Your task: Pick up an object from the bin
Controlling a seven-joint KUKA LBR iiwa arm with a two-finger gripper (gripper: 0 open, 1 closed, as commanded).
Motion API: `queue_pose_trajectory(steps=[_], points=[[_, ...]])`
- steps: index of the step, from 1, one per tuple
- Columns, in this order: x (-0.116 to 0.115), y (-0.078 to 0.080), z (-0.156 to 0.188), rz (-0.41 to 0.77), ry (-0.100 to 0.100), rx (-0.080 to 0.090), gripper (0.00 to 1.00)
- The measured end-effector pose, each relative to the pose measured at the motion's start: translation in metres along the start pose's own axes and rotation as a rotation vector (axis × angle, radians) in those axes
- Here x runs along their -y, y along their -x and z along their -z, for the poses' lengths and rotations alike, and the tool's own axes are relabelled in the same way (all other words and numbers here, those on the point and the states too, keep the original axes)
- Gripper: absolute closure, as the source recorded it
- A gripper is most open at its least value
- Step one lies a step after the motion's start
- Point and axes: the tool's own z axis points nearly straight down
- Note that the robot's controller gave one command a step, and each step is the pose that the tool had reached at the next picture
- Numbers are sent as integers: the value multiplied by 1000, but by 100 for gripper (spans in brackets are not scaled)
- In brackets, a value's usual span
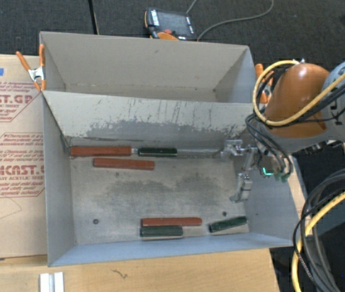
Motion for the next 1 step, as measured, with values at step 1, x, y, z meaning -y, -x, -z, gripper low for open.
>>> queue_pose_trajectory(steps=[1], points=[[-28,-55,-89,40,1,-3,0]])
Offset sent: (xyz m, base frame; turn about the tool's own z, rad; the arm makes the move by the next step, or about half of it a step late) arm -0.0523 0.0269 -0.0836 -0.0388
